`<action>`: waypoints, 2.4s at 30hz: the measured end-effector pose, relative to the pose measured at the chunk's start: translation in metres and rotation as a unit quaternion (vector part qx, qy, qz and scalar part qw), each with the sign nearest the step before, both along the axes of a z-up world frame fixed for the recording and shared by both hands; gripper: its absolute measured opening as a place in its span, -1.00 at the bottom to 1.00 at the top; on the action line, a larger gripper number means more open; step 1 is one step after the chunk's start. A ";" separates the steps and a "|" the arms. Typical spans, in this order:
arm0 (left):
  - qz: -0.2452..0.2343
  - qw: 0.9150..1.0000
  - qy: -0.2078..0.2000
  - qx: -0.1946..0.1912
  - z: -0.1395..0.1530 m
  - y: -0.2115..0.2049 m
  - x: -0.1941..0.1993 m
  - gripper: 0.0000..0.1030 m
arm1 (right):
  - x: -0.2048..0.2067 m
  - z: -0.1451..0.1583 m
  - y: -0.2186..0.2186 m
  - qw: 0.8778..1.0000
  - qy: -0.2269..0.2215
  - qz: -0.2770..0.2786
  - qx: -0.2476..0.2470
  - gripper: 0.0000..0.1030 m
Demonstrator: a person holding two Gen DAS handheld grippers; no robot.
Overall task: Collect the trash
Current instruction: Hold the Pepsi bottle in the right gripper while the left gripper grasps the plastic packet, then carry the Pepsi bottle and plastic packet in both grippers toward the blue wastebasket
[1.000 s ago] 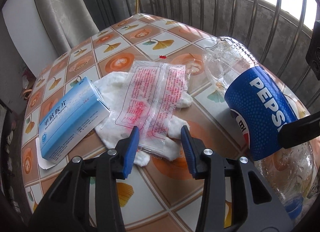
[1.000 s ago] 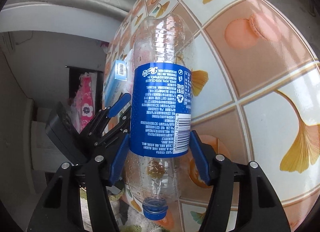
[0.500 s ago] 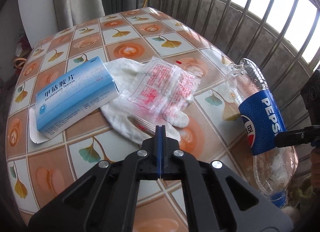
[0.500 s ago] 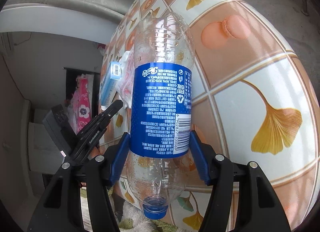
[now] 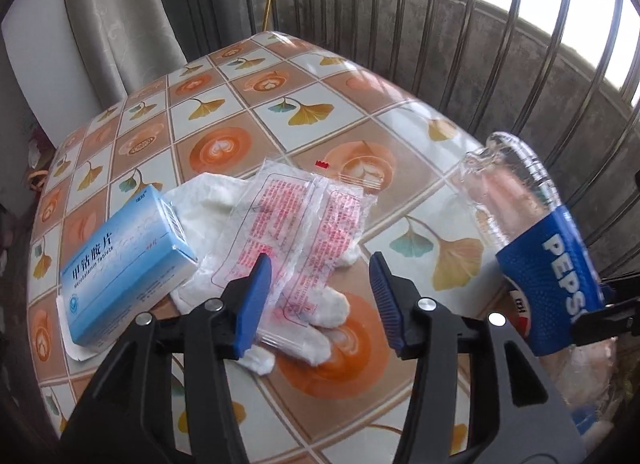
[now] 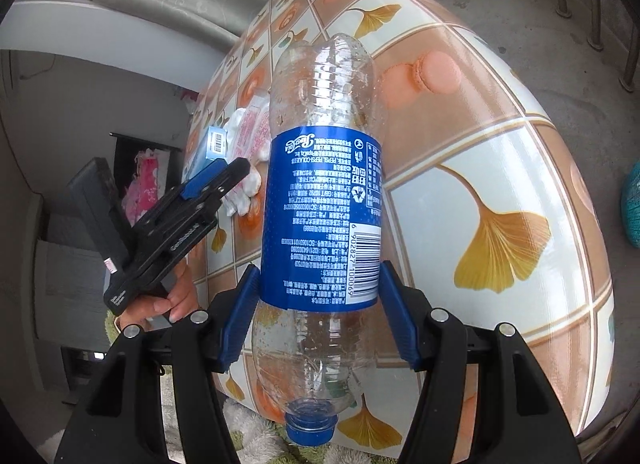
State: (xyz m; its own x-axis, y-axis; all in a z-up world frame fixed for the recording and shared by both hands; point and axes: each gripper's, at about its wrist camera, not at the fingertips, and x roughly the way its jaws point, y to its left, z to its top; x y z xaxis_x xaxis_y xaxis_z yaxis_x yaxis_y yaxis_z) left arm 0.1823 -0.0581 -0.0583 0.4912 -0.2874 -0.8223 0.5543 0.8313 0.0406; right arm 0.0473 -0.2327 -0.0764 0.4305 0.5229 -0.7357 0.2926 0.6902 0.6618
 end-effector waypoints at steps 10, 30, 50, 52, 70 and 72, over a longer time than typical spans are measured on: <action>0.027 1.000 0.003 0.012 -0.011 0.008 0.011 -0.63 | -0.006 0.001 -0.002 1.000 -0.008 0.003 0.005 0.14; -0.009 0.998 0.048 -0.050 0.029 0.042 -0.082 -0.87 | -0.006 0.006 0.003 1.000 -0.008 0.002 -0.018 0.15; 0.010 1.000 -0.014 0.024 -0.005 0.018 -0.109 -0.85 | -0.009 -0.009 -0.011 0.999 -0.002 -0.026 0.047 0.14; 0.009 1.000 -0.015 0.025 -0.005 0.018 -0.108 -0.85 | -0.010 -0.008 -0.013 0.998 -0.003 -0.028 0.047 0.14; 0.008 0.999 -0.040 0.022 0.005 0.019 -0.116 -0.88 | -0.020 0.008 -0.020 0.999 -0.013 -0.034 0.029 0.14; 0.009 0.999 -0.039 0.022 0.005 0.020 -0.116 -0.88 | -0.019 0.010 -0.017 0.999 -0.009 -0.030 0.009 0.14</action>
